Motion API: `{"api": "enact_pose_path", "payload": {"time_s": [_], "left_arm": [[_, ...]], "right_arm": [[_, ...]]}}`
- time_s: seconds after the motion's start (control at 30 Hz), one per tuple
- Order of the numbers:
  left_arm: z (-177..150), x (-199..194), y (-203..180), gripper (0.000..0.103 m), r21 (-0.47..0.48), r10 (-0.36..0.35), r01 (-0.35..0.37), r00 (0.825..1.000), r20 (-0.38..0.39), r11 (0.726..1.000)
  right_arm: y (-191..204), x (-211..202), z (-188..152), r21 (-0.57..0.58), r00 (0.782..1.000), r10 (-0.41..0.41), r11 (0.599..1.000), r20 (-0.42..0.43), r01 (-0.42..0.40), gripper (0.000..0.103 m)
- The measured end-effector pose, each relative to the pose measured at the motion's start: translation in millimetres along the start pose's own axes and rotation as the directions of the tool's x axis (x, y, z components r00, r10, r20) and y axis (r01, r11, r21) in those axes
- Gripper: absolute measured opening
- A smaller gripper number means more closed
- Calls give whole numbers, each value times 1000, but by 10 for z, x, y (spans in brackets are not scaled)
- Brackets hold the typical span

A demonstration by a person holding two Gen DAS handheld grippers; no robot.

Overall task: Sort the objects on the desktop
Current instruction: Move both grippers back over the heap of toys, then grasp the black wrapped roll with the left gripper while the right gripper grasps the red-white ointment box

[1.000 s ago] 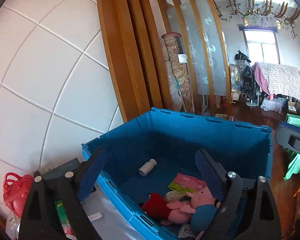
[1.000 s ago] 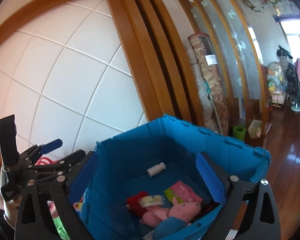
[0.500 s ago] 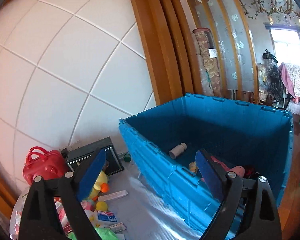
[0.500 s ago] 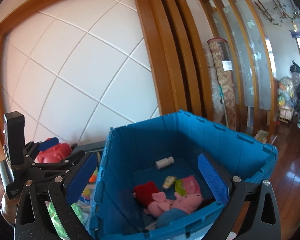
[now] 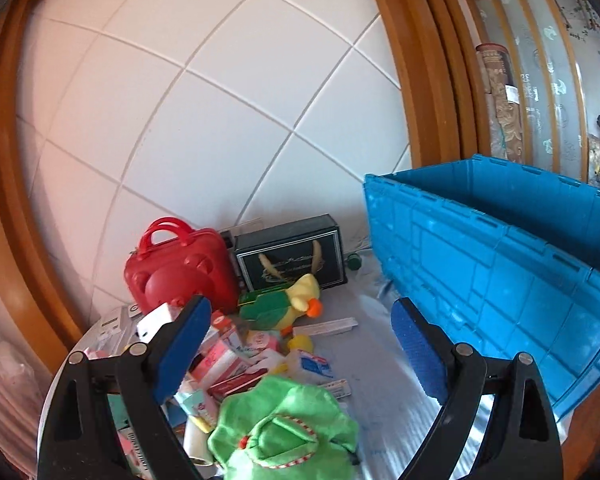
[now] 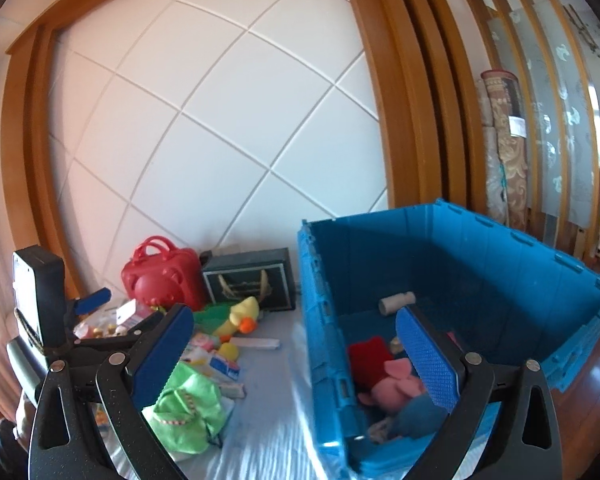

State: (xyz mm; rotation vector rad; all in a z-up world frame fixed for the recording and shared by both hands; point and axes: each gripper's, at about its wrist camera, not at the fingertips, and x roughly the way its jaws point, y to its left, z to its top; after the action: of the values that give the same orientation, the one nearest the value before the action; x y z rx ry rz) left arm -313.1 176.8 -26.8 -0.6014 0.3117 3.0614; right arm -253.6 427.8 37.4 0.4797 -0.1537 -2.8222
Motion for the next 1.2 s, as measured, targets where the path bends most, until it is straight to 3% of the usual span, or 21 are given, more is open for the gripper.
{"api": "enact_pose_path", "payload": {"time_s": [0.17,0.37,0.5,0.63,0.77,0.83,0.9,1.0,1.07,1.13,1.17,1.2], "left_arm": [[-352,-50,768,92,-2,118,-118,992,-40,993],[-808,-35,1655,92,-14,205,-208,971,-124,978],[-1093,-54,1906,92,6,204,-205,968,-149,979],[-1458,3,1879,92,59,169,-160,963,-212,985],[-1791,125,1806,92,48,107,-97,944,-312,994],[-1929,176,1752,92,46,94,-83,930,-354,995],[-2044,221,1692,92,42,83,-72,916,-392,997],[-2196,279,1612,92,39,65,-54,894,-444,998],[-2274,334,1581,92,17,48,-46,878,-477,999],[-2344,388,1540,92,-12,26,-37,862,-507,999],[-2374,413,1509,92,-20,20,-35,855,-519,999],[-2403,444,1476,92,-25,17,-36,848,-529,999]], "right_arm": [[546,238,-153,-3,995,80,997,-53,-81,103],[1305,587,-504,-30,969,164,985,-185,-172,103],[1748,755,-828,-59,951,178,978,-253,-199,103],[2078,1004,-1304,-68,912,187,972,-366,-226,103],[2287,1259,-1900,-79,829,200,957,-523,-280,100],[2353,1375,-2218,-110,780,187,944,-597,-310,91],[2373,1499,-2520,-124,723,174,933,-668,-339,68],[2281,1695,-2899,-130,652,137,930,-745,-344,58],[2213,1764,-3051,-120,618,139,926,-774,-359,56],[2181,1803,-3156,-128,597,136,917,-791,-379,57],[2183,1812,-3179,-153,611,125,911,-782,-383,56],[2191,1838,-3191,-163,612,126,904,-781,-395,51]]}}
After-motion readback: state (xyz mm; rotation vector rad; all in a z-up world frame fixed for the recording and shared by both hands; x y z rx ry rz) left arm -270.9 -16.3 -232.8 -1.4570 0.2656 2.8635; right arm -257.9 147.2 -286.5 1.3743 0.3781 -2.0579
